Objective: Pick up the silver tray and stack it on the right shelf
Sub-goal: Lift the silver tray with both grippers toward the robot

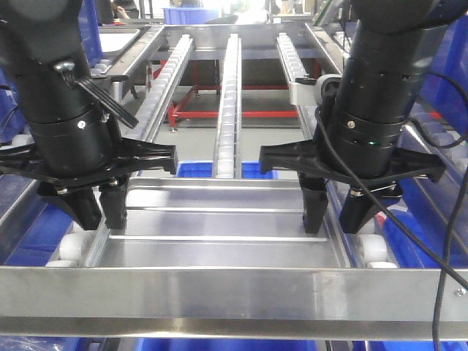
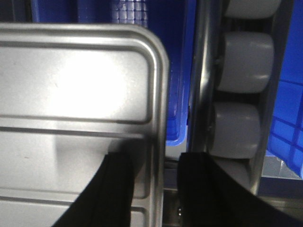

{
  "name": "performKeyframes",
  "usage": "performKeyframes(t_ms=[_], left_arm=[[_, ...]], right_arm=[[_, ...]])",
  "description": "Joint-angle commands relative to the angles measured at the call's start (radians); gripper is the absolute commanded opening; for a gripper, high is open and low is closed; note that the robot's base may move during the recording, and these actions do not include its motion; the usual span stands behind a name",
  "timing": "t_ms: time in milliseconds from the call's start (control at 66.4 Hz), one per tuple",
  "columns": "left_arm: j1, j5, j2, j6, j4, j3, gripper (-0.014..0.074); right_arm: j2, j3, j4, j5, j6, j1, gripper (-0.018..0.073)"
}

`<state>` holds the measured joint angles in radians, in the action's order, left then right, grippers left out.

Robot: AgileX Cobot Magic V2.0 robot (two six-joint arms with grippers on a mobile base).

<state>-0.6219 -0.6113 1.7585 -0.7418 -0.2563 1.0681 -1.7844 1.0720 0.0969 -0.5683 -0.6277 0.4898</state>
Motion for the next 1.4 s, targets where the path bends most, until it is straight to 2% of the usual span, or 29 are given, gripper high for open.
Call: performKeyframes(t_ms=[0,136,286,332,1085,1386], left_arm=[[-0.002,0.011,-0.042,0.001,0.002,0.027,0.0064],[-0.002,0.011,-0.042,0.001,0.002,0.027,0.0048],[-0.002,0.011,-0.042,0.001,0.002,0.027,-0.0076],[-0.002,0.011,-0.042,0.001,0.002,0.027,-0.0085],[-0.002,0.004,-0.044,0.001,0.002,0.029,-0.0085],[-0.002,-0.173,-0.116,0.002,-0.027,0.143,-0.0085]], right_arm=[[0.044,0.027,0.007,0.034,0.006,0.001,0.0356],[0.044,0.027,0.007,0.034,0.006,0.001,0.0262],[0.044,0.027,0.007,0.034,0.006,0.001,0.0092],[0.044,0.027,0.006,0.033,0.006,0.001,0.0046],[0.046,0.030,-0.007,0.006,0.006,0.001,0.0052],[0.115,0.121,-0.006,-0.126,0.006,0.001,0.0052]])
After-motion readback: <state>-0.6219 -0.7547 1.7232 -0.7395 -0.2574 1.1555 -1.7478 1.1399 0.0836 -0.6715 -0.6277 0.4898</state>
